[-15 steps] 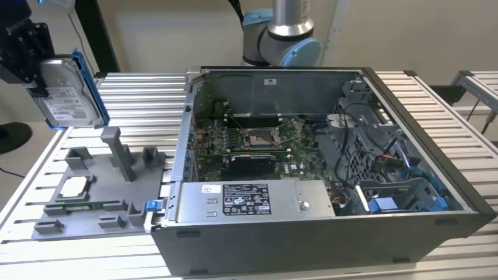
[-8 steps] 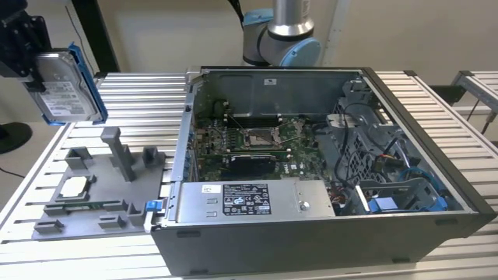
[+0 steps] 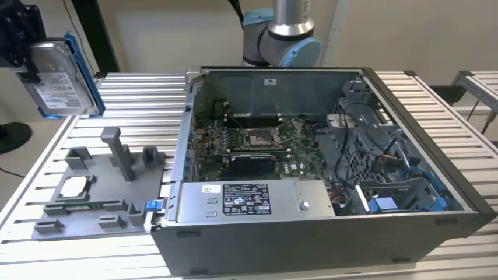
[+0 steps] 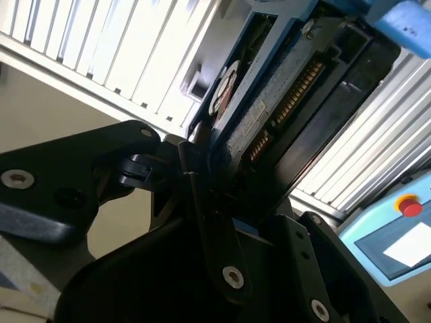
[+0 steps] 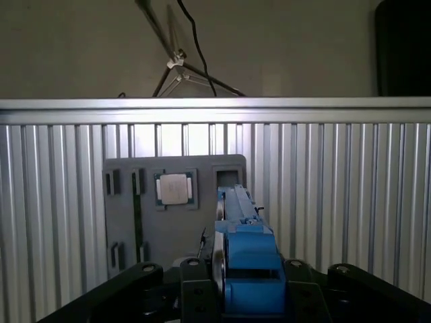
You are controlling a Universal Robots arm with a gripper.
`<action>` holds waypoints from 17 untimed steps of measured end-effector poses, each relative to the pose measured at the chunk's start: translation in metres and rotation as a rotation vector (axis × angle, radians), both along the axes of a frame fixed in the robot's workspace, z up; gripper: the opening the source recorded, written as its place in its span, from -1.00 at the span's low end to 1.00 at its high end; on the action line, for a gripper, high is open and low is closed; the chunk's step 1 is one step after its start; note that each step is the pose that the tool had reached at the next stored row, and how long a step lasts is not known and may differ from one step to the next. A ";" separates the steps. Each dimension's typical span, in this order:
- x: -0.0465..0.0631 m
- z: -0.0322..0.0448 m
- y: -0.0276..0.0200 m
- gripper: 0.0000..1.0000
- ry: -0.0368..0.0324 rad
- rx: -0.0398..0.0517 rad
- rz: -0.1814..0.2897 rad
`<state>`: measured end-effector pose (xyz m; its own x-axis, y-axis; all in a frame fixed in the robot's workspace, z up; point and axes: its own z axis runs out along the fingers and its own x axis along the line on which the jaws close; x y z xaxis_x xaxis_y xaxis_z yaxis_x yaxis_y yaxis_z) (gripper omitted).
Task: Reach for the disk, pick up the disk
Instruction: 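Pick up the disk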
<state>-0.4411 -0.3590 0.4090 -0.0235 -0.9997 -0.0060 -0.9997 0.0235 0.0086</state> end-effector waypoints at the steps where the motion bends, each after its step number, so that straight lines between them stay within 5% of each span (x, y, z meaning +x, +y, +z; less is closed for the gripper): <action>1: 0.000 0.0021 0.0000 -1.00 0.0001 -0.0001 0.000; 17: 0.000 0.0393 0.0001 -1.00 0.0000 0.0000 0.000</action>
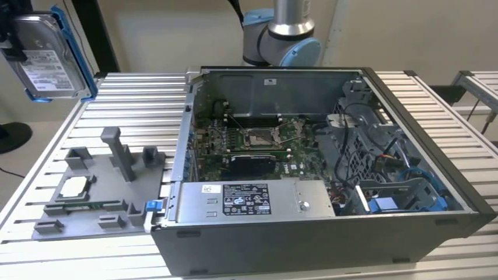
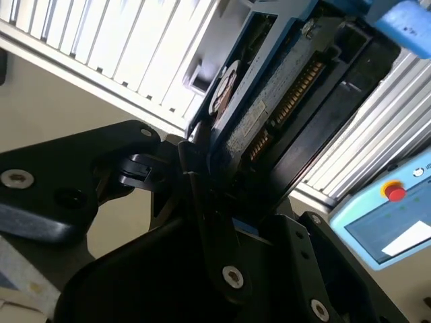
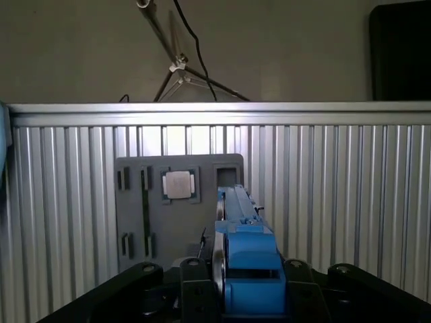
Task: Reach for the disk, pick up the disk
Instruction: 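Pick up the disk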
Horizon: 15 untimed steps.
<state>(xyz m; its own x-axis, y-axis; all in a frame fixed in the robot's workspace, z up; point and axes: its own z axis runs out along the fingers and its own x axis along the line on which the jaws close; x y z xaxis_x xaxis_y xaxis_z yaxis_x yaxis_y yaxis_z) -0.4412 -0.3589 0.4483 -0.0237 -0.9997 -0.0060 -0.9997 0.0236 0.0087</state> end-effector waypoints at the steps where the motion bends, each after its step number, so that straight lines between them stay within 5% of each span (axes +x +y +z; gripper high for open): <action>1: 0.000 0.0039 0.0000 -1.00 0.0000 0.0000 0.000; 15: 0.000 0.0283 0.0000 -1.00 0.0000 0.0000 0.000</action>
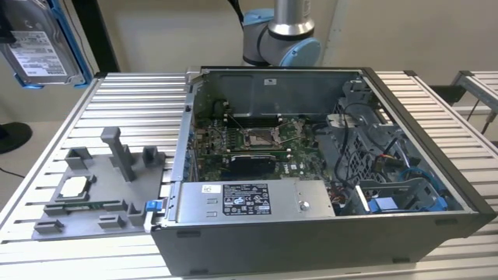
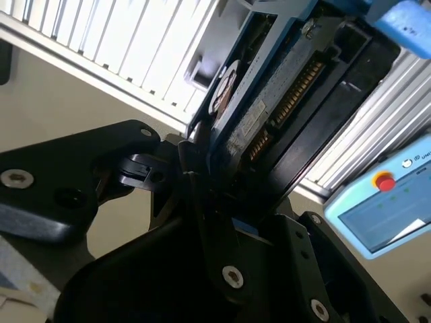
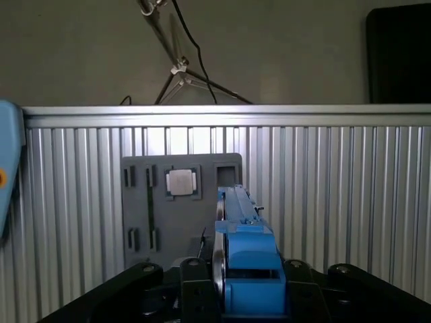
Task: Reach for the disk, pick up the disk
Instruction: 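Pick up the disk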
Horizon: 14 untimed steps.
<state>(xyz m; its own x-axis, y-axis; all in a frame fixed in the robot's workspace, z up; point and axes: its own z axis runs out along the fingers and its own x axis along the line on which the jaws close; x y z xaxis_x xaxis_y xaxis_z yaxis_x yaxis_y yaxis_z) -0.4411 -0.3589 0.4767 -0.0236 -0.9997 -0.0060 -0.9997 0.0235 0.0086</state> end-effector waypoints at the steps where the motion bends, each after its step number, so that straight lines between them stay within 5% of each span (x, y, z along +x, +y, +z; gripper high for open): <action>1: 0.000 0.0013 0.0000 -1.00 0.0000 0.0000 0.000; 14: 0.000 0.0143 0.0000 -1.00 0.0002 0.0000 0.000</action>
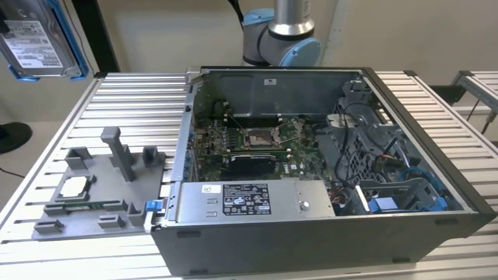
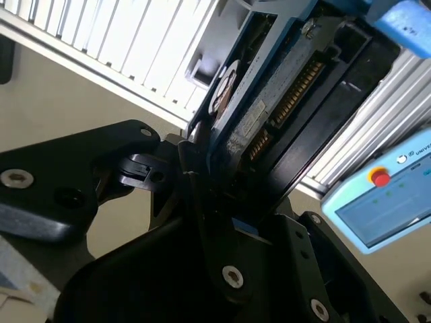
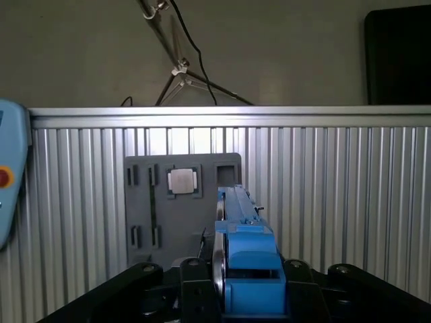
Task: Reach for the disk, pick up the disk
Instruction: 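Pick up the disk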
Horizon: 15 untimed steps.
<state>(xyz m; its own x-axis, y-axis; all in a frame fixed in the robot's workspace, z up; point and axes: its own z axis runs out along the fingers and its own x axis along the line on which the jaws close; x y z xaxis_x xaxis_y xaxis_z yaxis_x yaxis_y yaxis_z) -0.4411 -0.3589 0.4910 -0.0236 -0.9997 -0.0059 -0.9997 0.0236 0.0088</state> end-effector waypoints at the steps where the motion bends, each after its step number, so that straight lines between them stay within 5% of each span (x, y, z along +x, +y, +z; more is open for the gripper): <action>1: 0.000 0.0007 0.0000 -1.00 0.0001 0.0000 0.000; 15: 0.000 0.0048 0.0000 -1.00 -0.0001 0.0001 0.000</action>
<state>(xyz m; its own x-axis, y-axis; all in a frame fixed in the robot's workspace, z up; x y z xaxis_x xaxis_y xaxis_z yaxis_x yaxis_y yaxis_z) -0.4411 -0.3589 0.4958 -0.0236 -0.9997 -0.0060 -0.9997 0.0235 0.0087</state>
